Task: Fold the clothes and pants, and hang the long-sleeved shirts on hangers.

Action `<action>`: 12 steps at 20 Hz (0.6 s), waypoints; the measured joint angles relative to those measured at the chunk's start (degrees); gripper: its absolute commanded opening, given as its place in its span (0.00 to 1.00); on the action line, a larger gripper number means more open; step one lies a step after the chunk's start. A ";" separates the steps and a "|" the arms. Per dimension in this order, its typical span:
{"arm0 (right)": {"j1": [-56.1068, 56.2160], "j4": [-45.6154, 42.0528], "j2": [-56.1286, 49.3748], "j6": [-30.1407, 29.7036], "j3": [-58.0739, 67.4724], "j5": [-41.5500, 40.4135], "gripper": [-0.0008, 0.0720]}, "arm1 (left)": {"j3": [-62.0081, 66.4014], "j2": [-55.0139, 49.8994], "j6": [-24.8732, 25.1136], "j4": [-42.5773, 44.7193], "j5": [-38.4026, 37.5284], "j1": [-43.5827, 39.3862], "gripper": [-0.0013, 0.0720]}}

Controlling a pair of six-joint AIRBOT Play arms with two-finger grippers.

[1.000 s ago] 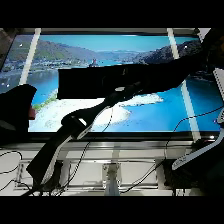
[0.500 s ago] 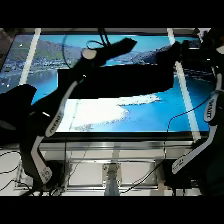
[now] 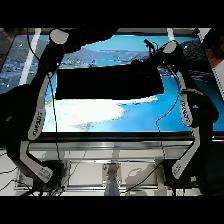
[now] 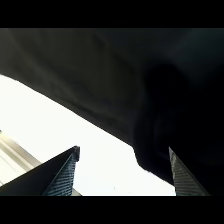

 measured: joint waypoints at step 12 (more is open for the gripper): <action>-23.30 0.11 1.33 -1.57 -2.14 -1.42 0.86 | 0.00 0.35 -0.24 0.66 -7.58 0.35 0.17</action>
